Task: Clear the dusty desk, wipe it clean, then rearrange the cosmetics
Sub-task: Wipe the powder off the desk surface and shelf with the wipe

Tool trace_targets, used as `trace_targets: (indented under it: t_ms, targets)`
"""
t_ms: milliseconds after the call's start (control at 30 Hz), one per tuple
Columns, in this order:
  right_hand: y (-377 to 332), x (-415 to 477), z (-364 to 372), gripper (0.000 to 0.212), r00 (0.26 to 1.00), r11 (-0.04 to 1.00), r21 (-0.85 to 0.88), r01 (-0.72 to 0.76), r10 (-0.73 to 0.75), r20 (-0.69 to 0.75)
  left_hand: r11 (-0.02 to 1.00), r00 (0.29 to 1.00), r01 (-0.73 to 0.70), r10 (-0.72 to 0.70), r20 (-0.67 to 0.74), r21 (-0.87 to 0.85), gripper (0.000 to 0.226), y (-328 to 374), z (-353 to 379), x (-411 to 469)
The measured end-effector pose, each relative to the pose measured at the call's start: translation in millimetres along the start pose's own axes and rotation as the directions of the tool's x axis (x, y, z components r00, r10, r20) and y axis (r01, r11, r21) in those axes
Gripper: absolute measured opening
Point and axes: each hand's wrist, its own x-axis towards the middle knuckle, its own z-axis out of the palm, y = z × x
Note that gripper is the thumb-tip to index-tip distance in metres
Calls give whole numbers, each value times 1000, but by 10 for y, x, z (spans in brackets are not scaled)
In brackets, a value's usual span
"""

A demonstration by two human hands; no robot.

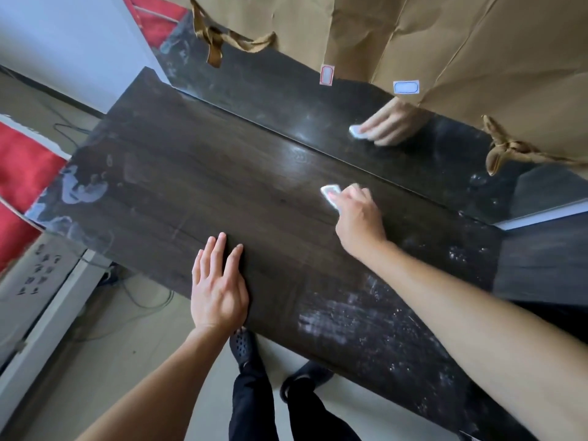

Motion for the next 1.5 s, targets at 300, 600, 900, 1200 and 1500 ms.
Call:
trace_targets:
  t_ms: [300,600,900,1200,1500]
  targets:
    - [-155,-468,-249,16,867,796,495,-349,73,493,1000,1000,0,0,31,0,46,-12,-15,-7]
    - [-176,-635,-100,17,997,999,35,32,-34,63,1000,1000,-15,15,23,-18,47,-34,-5,-5]
    - [-467,-1300,184,33,984,984,-36,175,-173,34,998,998,-47,48,48,-34,48,-94,5,-12]
    - [-321,-900,-72,42,981,986,-6,-169,168,-97,993,995,-97,100,32,-60,47,-128,22,-14]
    - [-800,-2541,125,45,951,968,188,165,-206,228,993,994,-103,105,36,-52,48,-144,48,-39]
